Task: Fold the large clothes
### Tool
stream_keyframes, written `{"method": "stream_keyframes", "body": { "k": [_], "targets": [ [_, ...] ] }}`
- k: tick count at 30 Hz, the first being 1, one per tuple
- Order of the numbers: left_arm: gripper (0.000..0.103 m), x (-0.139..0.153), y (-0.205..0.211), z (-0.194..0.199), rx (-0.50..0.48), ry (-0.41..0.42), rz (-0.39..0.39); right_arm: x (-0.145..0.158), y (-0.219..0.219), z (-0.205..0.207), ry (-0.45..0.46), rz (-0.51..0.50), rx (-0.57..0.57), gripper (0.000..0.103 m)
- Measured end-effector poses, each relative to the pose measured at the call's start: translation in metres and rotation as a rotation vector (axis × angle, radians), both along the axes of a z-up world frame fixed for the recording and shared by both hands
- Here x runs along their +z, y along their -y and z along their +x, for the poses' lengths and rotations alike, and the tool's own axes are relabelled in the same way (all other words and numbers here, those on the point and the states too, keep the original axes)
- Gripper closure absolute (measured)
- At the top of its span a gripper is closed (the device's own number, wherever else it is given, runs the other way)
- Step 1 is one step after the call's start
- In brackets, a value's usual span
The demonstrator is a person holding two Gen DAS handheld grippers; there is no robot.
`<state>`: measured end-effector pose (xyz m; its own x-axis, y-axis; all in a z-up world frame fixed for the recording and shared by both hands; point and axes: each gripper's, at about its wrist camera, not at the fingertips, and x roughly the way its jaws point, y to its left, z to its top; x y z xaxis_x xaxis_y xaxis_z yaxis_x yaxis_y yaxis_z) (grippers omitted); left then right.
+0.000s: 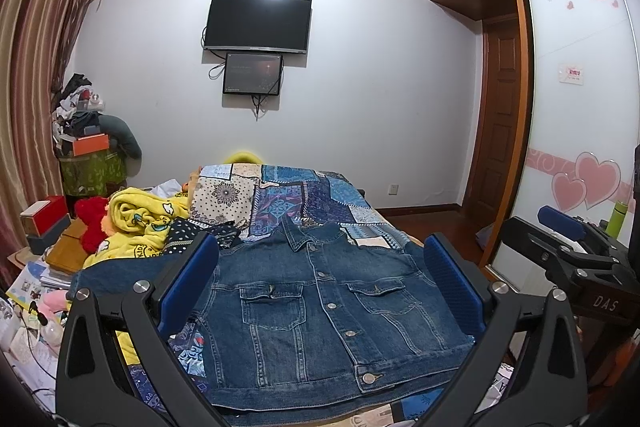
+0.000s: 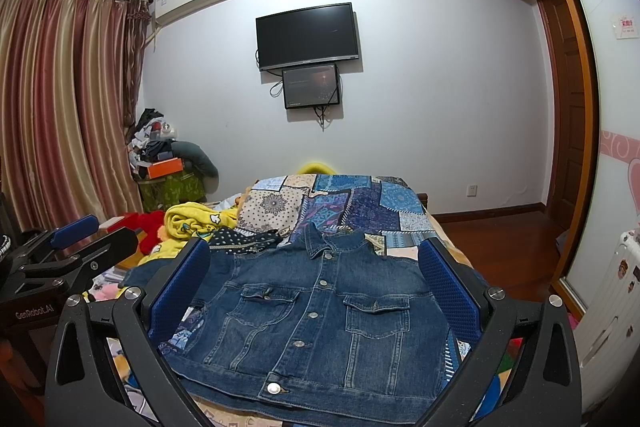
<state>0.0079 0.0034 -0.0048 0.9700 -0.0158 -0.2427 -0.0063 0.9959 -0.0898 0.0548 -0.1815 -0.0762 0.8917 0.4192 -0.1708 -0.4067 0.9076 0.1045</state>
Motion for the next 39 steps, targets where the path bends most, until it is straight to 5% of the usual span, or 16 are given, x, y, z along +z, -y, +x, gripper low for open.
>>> {"method": "stream_keyframes", "body": {
  "k": [21, 39],
  "targets": [
    [0.000, -0.012, -0.019, 0.019, 0.006, -0.024, -0.048, -0.005, -0.017, 0.015, -0.033, -0.047, 0.008, 0.000],
    [0.000, -0.070, -0.127, 0.114, 0.177, -0.211, -0.147, -0.047, -0.085, 0.103, -0.205, -0.194, 0.072, 0.000]
  ]
}}
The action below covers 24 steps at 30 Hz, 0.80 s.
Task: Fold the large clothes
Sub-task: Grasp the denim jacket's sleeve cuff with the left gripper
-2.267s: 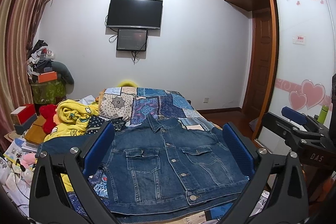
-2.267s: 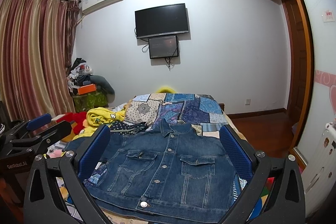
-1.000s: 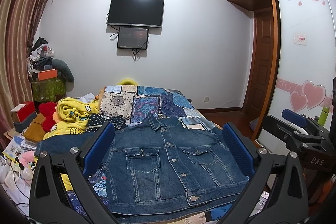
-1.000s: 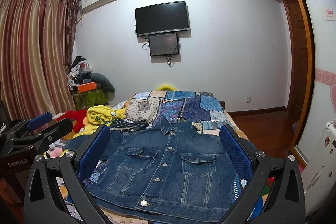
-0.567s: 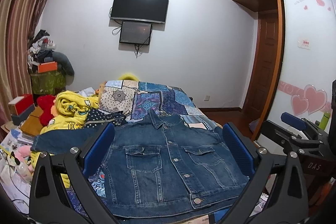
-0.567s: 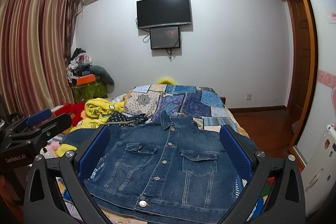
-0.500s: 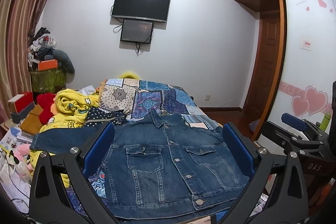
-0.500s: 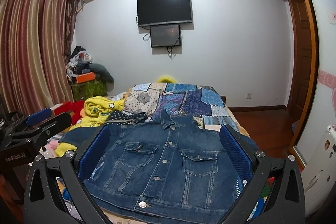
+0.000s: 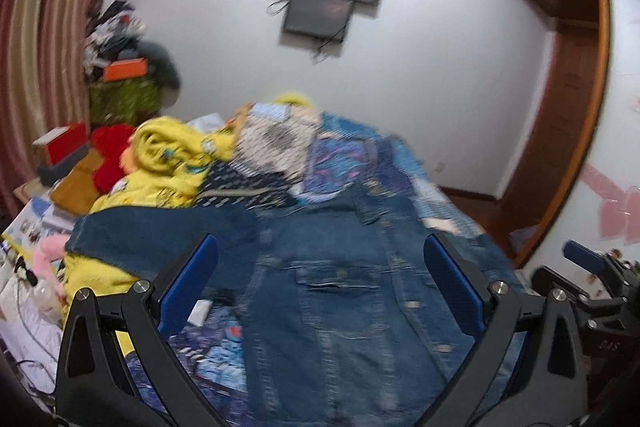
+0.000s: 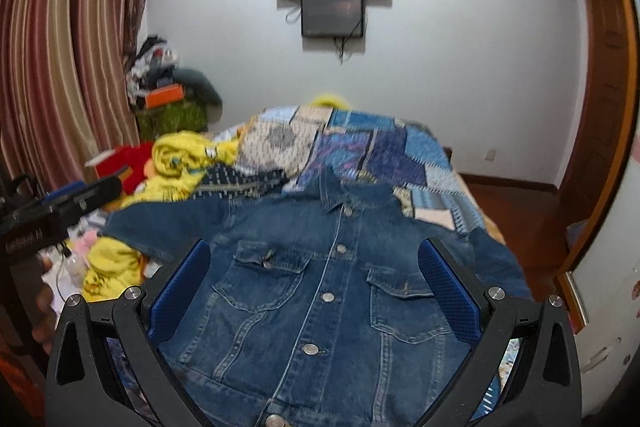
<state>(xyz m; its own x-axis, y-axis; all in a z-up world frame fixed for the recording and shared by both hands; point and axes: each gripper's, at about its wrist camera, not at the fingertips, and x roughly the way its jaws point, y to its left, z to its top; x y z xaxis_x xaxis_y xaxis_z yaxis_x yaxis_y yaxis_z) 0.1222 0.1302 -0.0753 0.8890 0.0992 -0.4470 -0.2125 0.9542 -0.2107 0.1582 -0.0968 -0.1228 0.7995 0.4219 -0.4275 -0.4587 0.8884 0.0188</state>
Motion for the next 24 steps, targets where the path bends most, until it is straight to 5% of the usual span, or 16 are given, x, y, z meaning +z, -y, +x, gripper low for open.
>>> {"method": "stream_keyframes", "body": {
  "k": [8, 13, 19, 24],
  "targets": [
    [0.000, -0.075, -0.086, 0.048, 0.169, -0.215, -0.088, -0.045, -0.021, 0.064, -0.164, -0.032, 0.024, 0.000],
    [0.000, -0.129, -0.143, 0.065, 0.246, -0.353, -0.188, -0.058, -0.040, 0.098, -0.186, -0.088, -0.015, 0.000],
    [0.000, -0.174, -0.207, 0.071, 0.271, -0.400, -0.350, -0.075, -0.049, 0.122, -0.221, -0.150, -0.072, 0.000],
    [0.009, -0.200, -0.251, 0.077, 0.208, -0.397, -0.575, -0.089, -0.046, 0.135, -0.307, -0.145, -0.064, 0.000]
  ]
}}
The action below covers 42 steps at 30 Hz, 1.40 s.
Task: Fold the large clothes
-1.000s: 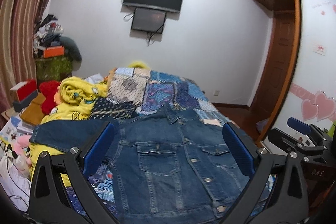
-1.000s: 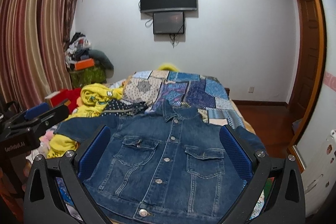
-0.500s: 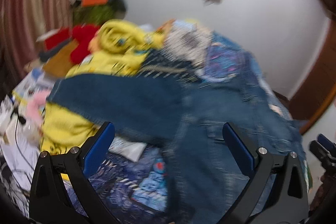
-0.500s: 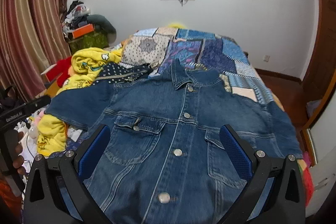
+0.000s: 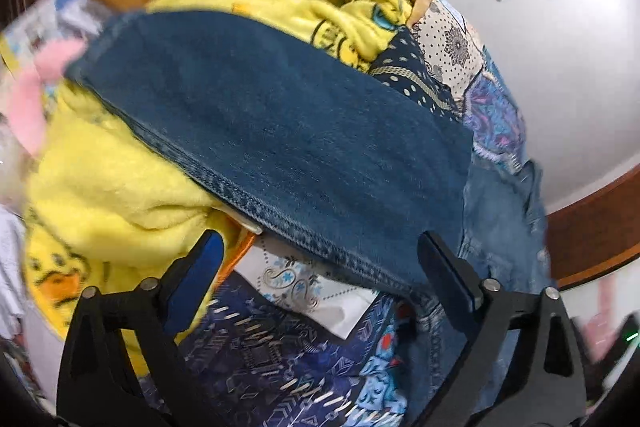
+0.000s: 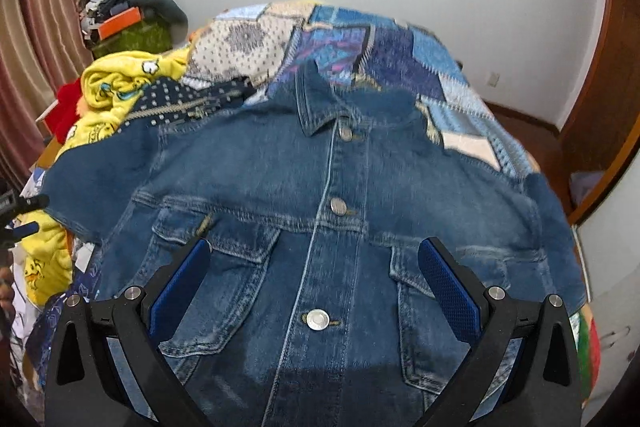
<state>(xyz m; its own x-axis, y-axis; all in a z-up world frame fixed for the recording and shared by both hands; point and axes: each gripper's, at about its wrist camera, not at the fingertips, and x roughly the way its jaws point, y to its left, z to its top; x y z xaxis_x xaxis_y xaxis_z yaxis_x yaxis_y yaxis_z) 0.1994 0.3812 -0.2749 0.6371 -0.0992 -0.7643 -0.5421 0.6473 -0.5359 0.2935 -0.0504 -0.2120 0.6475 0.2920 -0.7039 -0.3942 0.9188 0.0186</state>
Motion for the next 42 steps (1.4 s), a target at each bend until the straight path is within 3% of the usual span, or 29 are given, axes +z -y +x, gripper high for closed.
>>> {"method": "stream_keyframes", "body": {
  "k": [5, 14, 16, 18, 20, 22, 26, 32, 38, 42],
  "targets": [
    [0.020, -0.020, -0.021, 0.011, 0.031, 0.010, -0.090, -0.009, 0.010, 0.012, -0.099, 0.065, -0.020, 0.000],
    [0.023, -0.050, -0.045, 0.027, 0.081, -0.032, -0.176, 0.000, 0.017, 0.009, -0.086, 0.099, -0.047, 0.000],
    [0.026, -0.049, -0.042, 0.025, 0.081, -0.034, -0.157, 0.003, 0.016, 0.010, -0.083, 0.103, -0.043, 0.000],
    [0.038, -0.046, -0.043, 0.025, 0.093, -0.046, -0.103, 0.005, 0.016, 0.007, -0.071, 0.104, -0.041, 0.000],
    [0.060, -0.045, -0.046, 0.025, 0.102, -0.073, -0.063, 0.007, 0.016, 0.005, -0.063, 0.097, -0.039, 0.000],
    [0.075, -0.038, -0.047, 0.027, 0.108, -0.091, 0.009, 0.009, 0.016, 0.001, -0.055, 0.082, -0.031, 0.000],
    [0.090, -0.007, -0.033, 0.033, 0.100, -0.115, 0.214, 0.017, 0.017, -0.008, -0.022, 0.051, -0.008, 0.000],
    [0.092, 0.066, -0.001, 0.050, 0.051, -0.031, 0.432, 0.022, 0.027, -0.014, -0.011, 0.025, -0.011, 0.000],
    [0.095, 0.143, 0.063, 0.089, -0.099, 0.123, 0.553, 0.027, 0.045, -0.022, -0.028, 0.079, -0.038, 0.000],
    [0.096, 0.163, 0.128, 0.113, -0.243, 0.195, 0.614, 0.032, 0.061, -0.029, -0.014, 0.111, -0.068, 0.000]
  ]
}}
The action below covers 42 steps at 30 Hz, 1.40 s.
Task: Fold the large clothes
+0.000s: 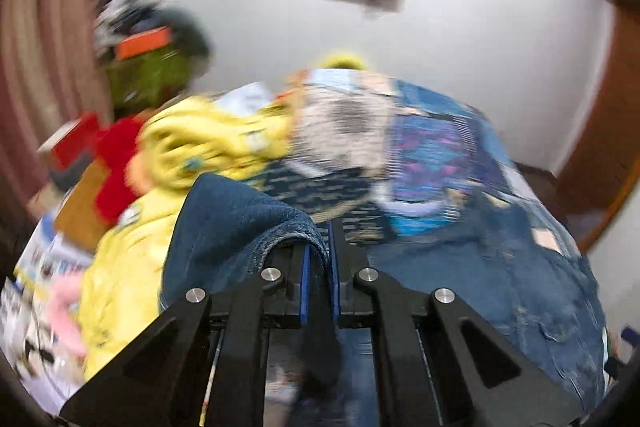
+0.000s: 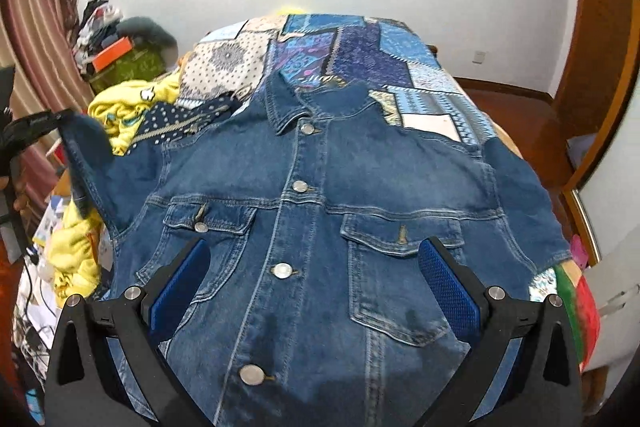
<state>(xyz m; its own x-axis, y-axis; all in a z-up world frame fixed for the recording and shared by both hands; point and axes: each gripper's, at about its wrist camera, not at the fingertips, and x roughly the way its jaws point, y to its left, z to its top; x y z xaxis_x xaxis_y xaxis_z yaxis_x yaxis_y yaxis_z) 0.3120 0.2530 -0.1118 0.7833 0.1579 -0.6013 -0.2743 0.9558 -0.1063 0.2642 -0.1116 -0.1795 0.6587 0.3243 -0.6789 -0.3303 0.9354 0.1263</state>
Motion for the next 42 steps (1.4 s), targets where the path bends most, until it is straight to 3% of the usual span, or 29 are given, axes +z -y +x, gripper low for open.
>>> {"method": "stream_keyframes", "body": {
  "k": [5, 12, 16, 19, 21, 22, 23, 25, 28, 31, 37, 42],
  "targets": [
    [0.096, -0.018, 0.090, 0.023, -0.204, -0.060, 0.023, 0.006, 0.024, -0.007, 0.024, 0.010, -0.037, 0.000],
    [0.096, -0.075, 0.201, 0.027, -0.428, -0.224, 0.010, 0.011, 0.074, -0.014, 0.006, 0.137, -0.113, 0.000],
    [0.096, -0.099, 0.233, 0.028, -0.476, -0.307, 0.004, 0.010, 0.098, -0.016, 0.015, 0.145, -0.172, 0.000],
    [0.096, -0.100, 0.241, 0.025, -0.498, -0.336, 0.008, 0.009, 0.115, -0.016, 0.015, 0.176, -0.215, 0.000],
    [0.093, -0.093, 0.236, 0.018, -0.497, -0.317, -0.018, 0.008, 0.124, -0.016, 0.016, 0.191, -0.243, 0.000],
    [0.080, -0.087, 0.228, 0.014, -0.482, -0.303, -0.047, 0.007, 0.126, -0.016, 0.014, 0.191, -0.249, 0.000],
    [0.058, -0.082, 0.217, 0.011, -0.455, -0.288, -0.074, 0.006, 0.127, -0.015, 0.012, 0.189, -0.255, 0.000],
    [0.031, -0.072, 0.192, 0.005, -0.378, -0.243, -0.110, 0.004, 0.127, -0.011, 0.006, 0.183, -0.262, 0.000],
    [0.029, -0.062, 0.145, -0.005, -0.243, -0.187, -0.119, 0.001, 0.126, -0.008, -0.009, 0.194, -0.256, 0.000],
    [0.015, -0.069, 0.099, -0.008, -0.134, -0.219, -0.174, -0.001, 0.120, -0.006, -0.018, 0.199, -0.238, 0.000],
    [0.015, -0.111, 0.027, -0.020, -0.049, -0.260, -0.532, -0.003, 0.097, -0.005, -0.014, 0.153, -0.179, 0.000],
    [0.015, -0.148, 0.007, -0.011, -0.028, -0.269, -0.722, -0.004, 0.080, -0.003, -0.019, 0.129, -0.145, 0.000]
  ]
}}
